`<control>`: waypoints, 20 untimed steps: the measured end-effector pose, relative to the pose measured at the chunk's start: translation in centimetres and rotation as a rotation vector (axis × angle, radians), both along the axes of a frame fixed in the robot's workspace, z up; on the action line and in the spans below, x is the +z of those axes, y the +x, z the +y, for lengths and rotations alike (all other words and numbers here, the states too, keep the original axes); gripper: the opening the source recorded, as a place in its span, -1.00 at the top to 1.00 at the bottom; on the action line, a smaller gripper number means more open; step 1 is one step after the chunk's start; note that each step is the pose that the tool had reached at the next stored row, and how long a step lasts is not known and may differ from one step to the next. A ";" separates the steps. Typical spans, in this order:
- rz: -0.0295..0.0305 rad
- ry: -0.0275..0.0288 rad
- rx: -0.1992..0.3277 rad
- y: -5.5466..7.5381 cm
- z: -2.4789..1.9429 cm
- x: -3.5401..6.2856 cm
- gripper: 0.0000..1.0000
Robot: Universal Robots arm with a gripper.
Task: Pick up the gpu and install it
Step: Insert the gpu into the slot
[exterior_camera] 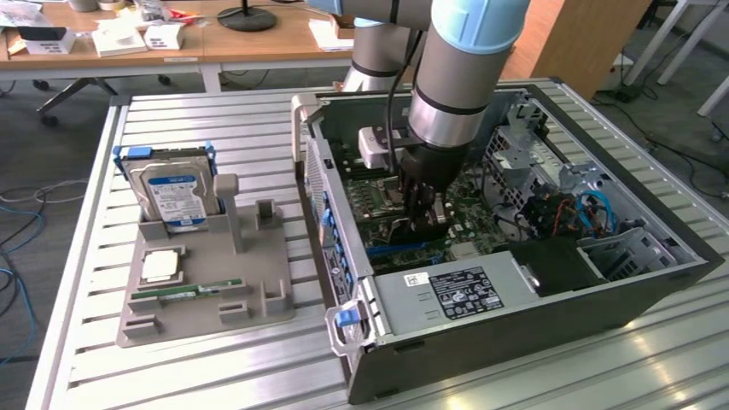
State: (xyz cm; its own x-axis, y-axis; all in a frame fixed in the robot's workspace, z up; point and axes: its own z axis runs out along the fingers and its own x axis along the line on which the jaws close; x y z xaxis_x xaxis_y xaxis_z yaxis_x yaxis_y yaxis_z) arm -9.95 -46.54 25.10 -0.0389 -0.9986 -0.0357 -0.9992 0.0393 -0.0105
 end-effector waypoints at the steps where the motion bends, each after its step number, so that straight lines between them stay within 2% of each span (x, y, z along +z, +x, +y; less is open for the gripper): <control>1: 0.0000 0.0000 0.000 0.0 0.00 0.00 0.48; 15: -0.0003 0.0018 0.000 0.0 0.00 0.05 0.48; 20: -0.0004 0.0065 0.000 0.0 0.00 0.05 0.48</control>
